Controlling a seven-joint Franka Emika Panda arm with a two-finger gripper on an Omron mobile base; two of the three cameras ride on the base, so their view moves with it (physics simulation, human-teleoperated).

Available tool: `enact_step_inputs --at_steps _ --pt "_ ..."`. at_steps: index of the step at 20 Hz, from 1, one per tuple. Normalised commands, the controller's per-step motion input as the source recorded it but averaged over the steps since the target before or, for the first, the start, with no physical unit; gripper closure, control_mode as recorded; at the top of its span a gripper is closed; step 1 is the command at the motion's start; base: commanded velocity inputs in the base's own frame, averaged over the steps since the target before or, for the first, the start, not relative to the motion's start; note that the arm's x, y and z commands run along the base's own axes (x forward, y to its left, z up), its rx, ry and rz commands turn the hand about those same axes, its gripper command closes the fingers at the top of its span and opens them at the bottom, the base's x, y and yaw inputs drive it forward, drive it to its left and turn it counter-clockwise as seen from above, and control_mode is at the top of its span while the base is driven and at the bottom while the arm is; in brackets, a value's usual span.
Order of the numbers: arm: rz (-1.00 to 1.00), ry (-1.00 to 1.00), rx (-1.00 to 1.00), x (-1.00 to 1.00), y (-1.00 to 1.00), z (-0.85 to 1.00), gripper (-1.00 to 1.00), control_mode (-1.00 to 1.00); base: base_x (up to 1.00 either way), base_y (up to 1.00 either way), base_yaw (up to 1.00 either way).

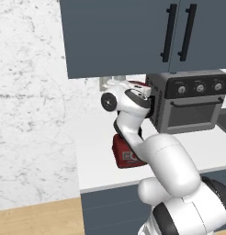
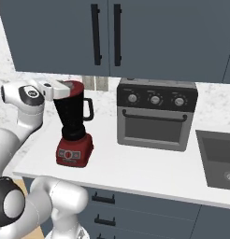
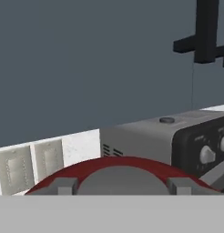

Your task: Close the lid blender by securely placing the lid on top.

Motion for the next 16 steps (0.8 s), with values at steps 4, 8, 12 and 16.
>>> enact_step_inputs --at_steps 4,8,12,16 --pt "0.00 -0.23 0.00 -0.05 0.00 0.48 -1.00 -1.00 0.00 0.00 0.00" --pt "0.00 -0.29 0.00 -0.03 0.07 0.73 -1.00 -1.00 0.00 0.00 0.00" --pt "0.00 -0.35 0.00 -0.31 0.12 0.74 -1.00 -1.00 0.00 0.00 0.00" --pt "0.00 -0.29 0.00 -0.64 0.18 0.59 -1.00 -1.00 0.00 0.00 0.00"
